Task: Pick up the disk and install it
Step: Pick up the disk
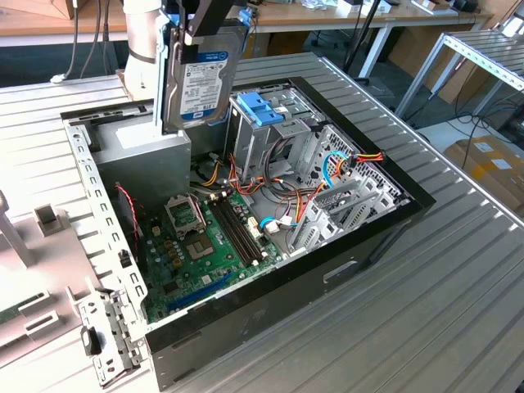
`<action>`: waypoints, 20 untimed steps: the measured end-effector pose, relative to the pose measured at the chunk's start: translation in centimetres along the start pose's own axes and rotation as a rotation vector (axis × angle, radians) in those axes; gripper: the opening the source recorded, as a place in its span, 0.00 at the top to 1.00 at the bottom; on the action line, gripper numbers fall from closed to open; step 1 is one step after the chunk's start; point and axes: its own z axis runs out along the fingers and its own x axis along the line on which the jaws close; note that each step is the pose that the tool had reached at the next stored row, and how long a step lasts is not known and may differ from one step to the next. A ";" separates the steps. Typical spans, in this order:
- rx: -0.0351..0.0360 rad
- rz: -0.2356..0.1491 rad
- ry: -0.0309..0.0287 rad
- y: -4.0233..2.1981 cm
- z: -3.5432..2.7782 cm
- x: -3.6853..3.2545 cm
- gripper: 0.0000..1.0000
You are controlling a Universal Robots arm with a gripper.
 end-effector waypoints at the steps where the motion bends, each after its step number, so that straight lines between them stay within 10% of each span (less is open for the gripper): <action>1: 0.0000 0.000 0.0000 -0.01 0.00 0.02 0.63; 20: 0.0000 0.000 -0.0001 -0.29 0.02 0.46 0.63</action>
